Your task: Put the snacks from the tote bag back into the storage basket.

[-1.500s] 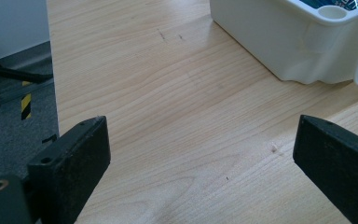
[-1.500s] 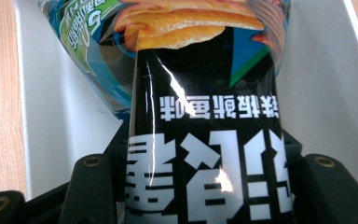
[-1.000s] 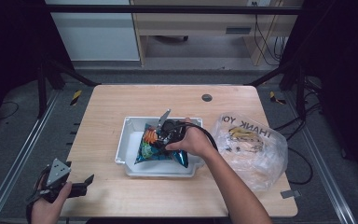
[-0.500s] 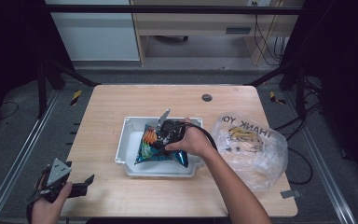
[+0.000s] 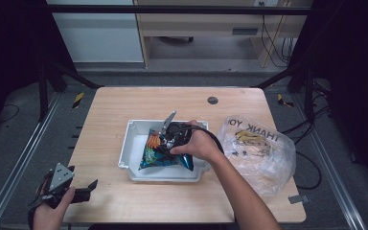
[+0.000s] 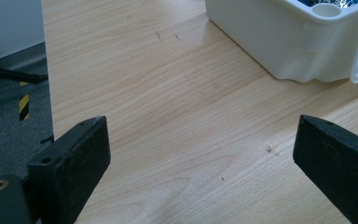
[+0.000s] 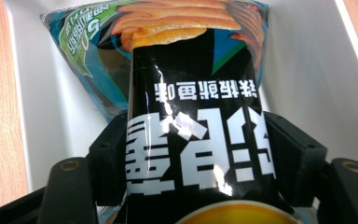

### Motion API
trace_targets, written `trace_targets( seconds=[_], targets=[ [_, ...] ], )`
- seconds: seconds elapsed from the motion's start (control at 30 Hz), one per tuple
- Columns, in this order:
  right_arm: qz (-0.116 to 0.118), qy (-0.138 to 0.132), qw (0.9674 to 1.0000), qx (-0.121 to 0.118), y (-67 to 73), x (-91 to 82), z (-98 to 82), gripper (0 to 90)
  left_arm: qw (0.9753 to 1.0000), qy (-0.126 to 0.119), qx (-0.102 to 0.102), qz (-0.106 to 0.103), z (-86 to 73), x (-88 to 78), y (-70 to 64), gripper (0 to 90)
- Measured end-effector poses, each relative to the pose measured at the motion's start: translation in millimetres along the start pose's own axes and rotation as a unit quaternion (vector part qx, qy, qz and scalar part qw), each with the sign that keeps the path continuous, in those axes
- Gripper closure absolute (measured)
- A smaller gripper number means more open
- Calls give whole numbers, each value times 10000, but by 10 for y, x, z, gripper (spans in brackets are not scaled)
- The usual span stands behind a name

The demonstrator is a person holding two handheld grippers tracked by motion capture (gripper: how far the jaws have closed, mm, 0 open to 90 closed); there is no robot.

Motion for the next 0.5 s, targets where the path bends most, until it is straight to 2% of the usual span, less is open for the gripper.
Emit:
trace_targets(
  seconds=[0.23,0.33,0.5],
  targets=[
    [45,-23,10000,34,16,-2,12,271,10000,3,4,-7,1,1,-2,35],
    [43,-29,10000,75,27,-12,18,209,10000,-9,-5,-10,2,8,-9,34],
    [-9,-60,9999,120,27,-45,28,162,10000,-6,-4,-11,3,6,-10,35]
  ],
)
Point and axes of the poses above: each handheld gripper's, and its own axes: x roughly forward along the jaws, z roughly out of its top, y roughly to its left, the point moved 5 cm from there along x, roughly forward along the jaws, and after that the axes turned 2 degrees about -z, right-handed, at the moved point
